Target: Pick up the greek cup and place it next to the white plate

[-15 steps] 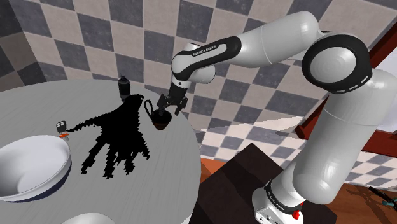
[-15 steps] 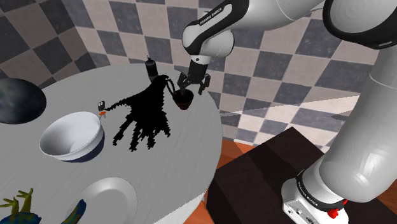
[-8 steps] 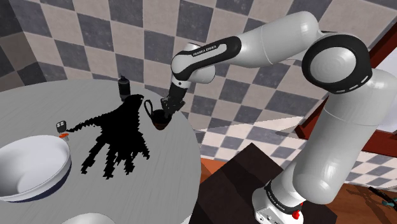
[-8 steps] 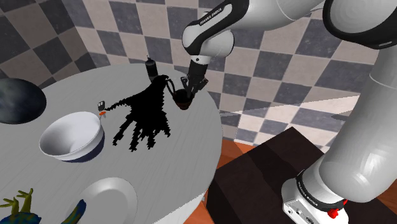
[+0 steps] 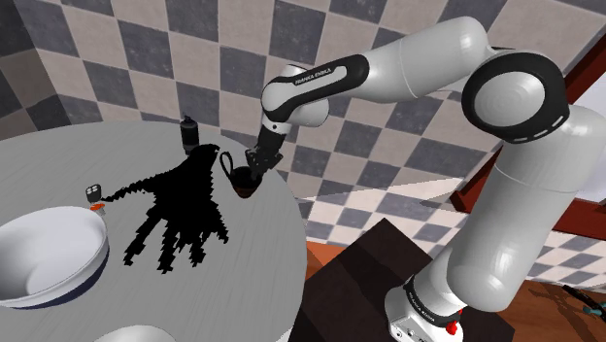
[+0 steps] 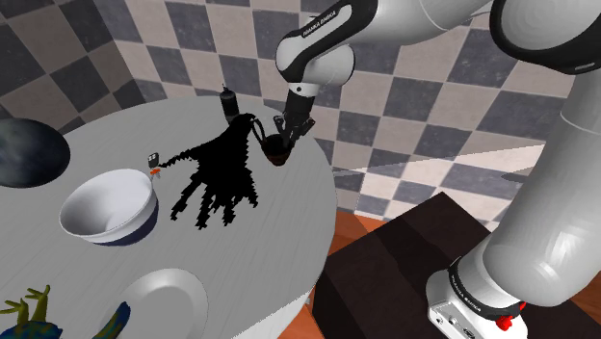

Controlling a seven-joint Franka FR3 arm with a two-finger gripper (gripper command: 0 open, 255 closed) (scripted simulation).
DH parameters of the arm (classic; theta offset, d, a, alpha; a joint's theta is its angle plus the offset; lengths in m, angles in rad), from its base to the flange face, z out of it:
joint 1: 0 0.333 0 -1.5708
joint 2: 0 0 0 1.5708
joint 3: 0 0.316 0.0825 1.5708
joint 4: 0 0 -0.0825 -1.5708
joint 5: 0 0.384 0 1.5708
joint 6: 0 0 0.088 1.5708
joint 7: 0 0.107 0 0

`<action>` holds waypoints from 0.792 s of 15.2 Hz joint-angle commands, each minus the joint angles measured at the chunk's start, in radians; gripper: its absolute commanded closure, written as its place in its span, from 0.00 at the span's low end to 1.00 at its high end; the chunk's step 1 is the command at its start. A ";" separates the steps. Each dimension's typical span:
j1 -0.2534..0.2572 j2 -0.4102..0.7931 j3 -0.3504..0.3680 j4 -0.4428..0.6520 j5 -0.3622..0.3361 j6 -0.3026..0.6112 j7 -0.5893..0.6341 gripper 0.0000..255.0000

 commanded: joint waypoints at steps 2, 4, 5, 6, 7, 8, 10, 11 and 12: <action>-0.001 -0.020 -0.002 0.008 -0.006 -0.027 0.010 1.00; -0.001 -0.035 -0.003 0.016 -0.010 -0.049 0.019 1.00; -0.002 -0.043 -0.003 0.020 -0.012 -0.060 0.023 1.00; -0.002 -0.050 -0.004 0.025 -0.014 -0.071 0.027 1.00; -0.002 -0.057 -0.004 0.030 -0.017 -0.083 0.031 1.00; -0.002 -0.063 -0.005 0.035 -0.019 -0.094 0.036 1.00; -0.003 -0.076 -0.006 0.045 -0.023 -0.116 0.044 1.00; -0.003 -0.083 -0.006 0.051 -0.025 -0.128 0.048 1.00; -0.004 -0.089 -0.007 0.057 -0.026 -0.139 0.052 1.00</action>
